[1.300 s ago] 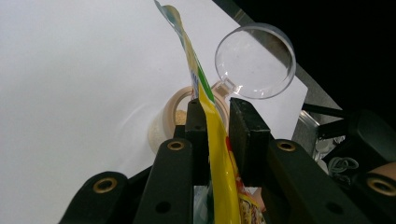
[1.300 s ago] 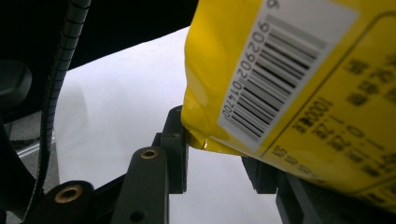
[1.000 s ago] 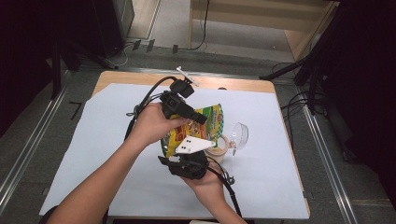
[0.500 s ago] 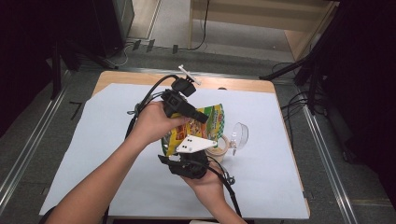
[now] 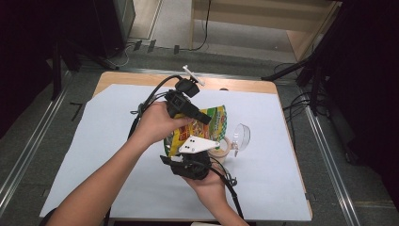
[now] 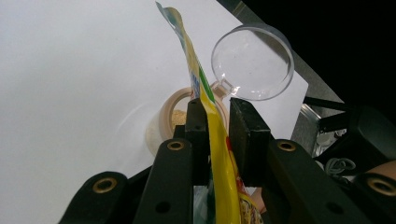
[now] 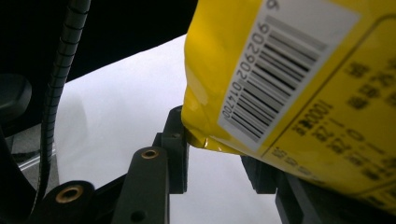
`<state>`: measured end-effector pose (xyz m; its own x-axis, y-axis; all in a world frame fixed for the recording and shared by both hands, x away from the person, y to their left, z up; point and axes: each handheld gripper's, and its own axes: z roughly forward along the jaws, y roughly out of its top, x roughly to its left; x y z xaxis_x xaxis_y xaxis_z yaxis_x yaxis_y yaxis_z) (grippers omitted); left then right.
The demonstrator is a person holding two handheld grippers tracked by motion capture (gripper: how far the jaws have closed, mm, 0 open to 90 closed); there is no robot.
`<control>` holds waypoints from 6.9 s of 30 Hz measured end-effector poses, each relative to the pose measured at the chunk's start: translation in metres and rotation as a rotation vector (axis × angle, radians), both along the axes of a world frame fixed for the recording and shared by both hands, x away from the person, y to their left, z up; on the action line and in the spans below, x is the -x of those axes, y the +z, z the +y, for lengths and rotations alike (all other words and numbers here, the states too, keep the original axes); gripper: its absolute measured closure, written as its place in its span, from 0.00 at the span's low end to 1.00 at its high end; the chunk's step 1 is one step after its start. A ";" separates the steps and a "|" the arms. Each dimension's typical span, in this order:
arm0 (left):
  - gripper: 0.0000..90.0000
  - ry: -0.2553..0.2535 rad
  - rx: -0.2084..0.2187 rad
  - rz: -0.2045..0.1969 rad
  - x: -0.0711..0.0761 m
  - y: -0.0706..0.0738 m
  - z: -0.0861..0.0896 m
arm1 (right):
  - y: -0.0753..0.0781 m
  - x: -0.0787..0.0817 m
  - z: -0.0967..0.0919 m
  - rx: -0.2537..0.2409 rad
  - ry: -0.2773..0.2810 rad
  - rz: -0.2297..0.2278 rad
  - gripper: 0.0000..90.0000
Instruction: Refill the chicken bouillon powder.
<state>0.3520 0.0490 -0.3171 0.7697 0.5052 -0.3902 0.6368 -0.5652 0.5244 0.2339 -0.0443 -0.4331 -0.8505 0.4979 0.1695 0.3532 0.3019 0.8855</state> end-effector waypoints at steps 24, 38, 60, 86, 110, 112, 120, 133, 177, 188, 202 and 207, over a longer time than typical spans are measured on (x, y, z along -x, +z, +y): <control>0.87 0.004 0.007 -0.004 0.000 -0.001 0.003 | 0.001 -0.001 0.001 0.026 0.008 -0.017 0.74; 0.87 0.005 0.008 -0.003 0.000 -0.001 0.004 | 0.001 -0.001 0.001 0.030 0.010 -0.016 0.74; 0.87 0.012 0.012 -0.016 0.001 0.001 0.006 | 0.001 -0.002 0.002 0.032 0.010 -0.026 0.74; 0.87 0.036 0.017 -0.004 0.001 -0.003 0.016 | -0.001 -0.004 0.008 0.045 0.031 -0.029 0.74; 0.87 0.026 0.003 -0.001 0.001 -0.003 0.008 | 0.000 -0.001 0.002 0.035 0.031 -0.020 0.74; 0.87 0.026 0.004 0.001 0.001 -0.004 0.008 | -0.001 -0.001 0.002 0.035 0.027 -0.018 0.74; 0.87 0.016 0.007 0.021 -0.001 -0.004 0.005 | -0.001 0.000 0.000 0.028 0.020 -0.020 0.74; 0.87 0.013 0.004 0.016 -0.002 -0.001 0.002 | 0.001 0.002 -0.001 0.011 0.009 -0.026 0.73; 0.87 0.001 -0.019 0.013 -0.002 -0.006 -0.006 | -0.005 -0.001 -0.002 0.002 -0.008 0.011 0.74; 0.87 0.002 -0.011 0.019 -0.002 -0.007 -0.005 | -0.006 -0.001 -0.002 0.008 -0.011 0.012 0.75; 0.87 0.018 -0.011 -0.005 -0.003 -0.001 -0.002 | -0.001 -0.004 0.000 0.002 -0.007 0.003 0.75; 0.87 0.022 -0.010 0.000 -0.005 -0.001 -0.002 | 0.000 -0.006 0.000 0.001 -0.004 0.007 0.74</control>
<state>0.3570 0.0473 -0.3178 0.7587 0.5255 -0.3850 0.6488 -0.5563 0.5193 0.2400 -0.0443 -0.4327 -0.8472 0.5017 0.1749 0.3605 0.3010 0.8829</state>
